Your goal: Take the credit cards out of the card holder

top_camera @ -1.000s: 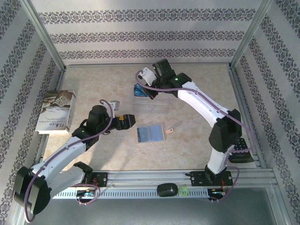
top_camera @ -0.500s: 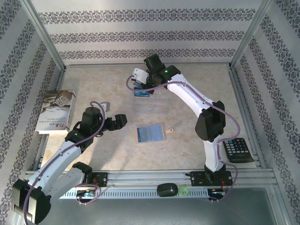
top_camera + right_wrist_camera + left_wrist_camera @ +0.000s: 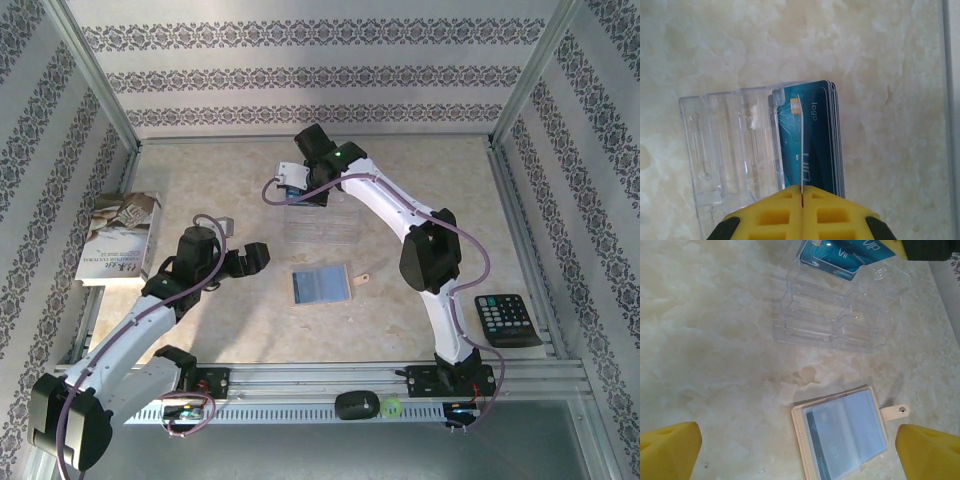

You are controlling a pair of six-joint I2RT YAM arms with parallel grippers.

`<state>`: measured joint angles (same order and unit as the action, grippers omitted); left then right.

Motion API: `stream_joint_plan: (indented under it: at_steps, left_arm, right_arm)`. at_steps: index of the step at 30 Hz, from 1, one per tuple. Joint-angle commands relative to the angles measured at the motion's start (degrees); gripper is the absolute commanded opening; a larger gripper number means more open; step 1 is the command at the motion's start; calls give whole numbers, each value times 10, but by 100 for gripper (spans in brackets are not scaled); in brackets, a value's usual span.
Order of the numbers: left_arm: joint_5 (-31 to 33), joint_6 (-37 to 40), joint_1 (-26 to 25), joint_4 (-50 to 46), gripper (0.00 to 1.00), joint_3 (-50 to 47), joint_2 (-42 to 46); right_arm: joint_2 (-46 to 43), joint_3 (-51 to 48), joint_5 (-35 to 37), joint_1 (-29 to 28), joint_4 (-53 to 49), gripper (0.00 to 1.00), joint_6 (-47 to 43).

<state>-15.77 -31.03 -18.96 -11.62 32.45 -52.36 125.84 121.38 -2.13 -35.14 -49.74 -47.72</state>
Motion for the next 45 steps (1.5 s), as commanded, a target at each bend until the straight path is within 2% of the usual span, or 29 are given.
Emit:
stream_joint_plan:
  at_steps: [1, 9, 34, 35, 39, 45]
  left_arm:
    - [4, 8, 10, 2, 99, 1, -2]
    - [-2, 4, 11, 11, 99, -5, -8]
    - [-6, 2, 13, 21, 99, -10, -15]
    - [-6, 2, 13, 21, 99, -10, -14]
    - [-8, 1, 14, 20, 99, -10, -15]
    - [-14, -4, 14, 32, 99, -16, -13]
  right_arm:
    - [3, 19, 21, -9, -9, 0, -20]
    - [11, 19, 32, -14, -5, 0, -34]
    - [28, 7, 3, -19, -9, 0, -23]
    - [29, 7, 5, -19, -7, 3, -22]
    - [22, -5, 25, -20, 35, 25, -13]
    - [-12, -39, 67, -25, 141, 36, 11]
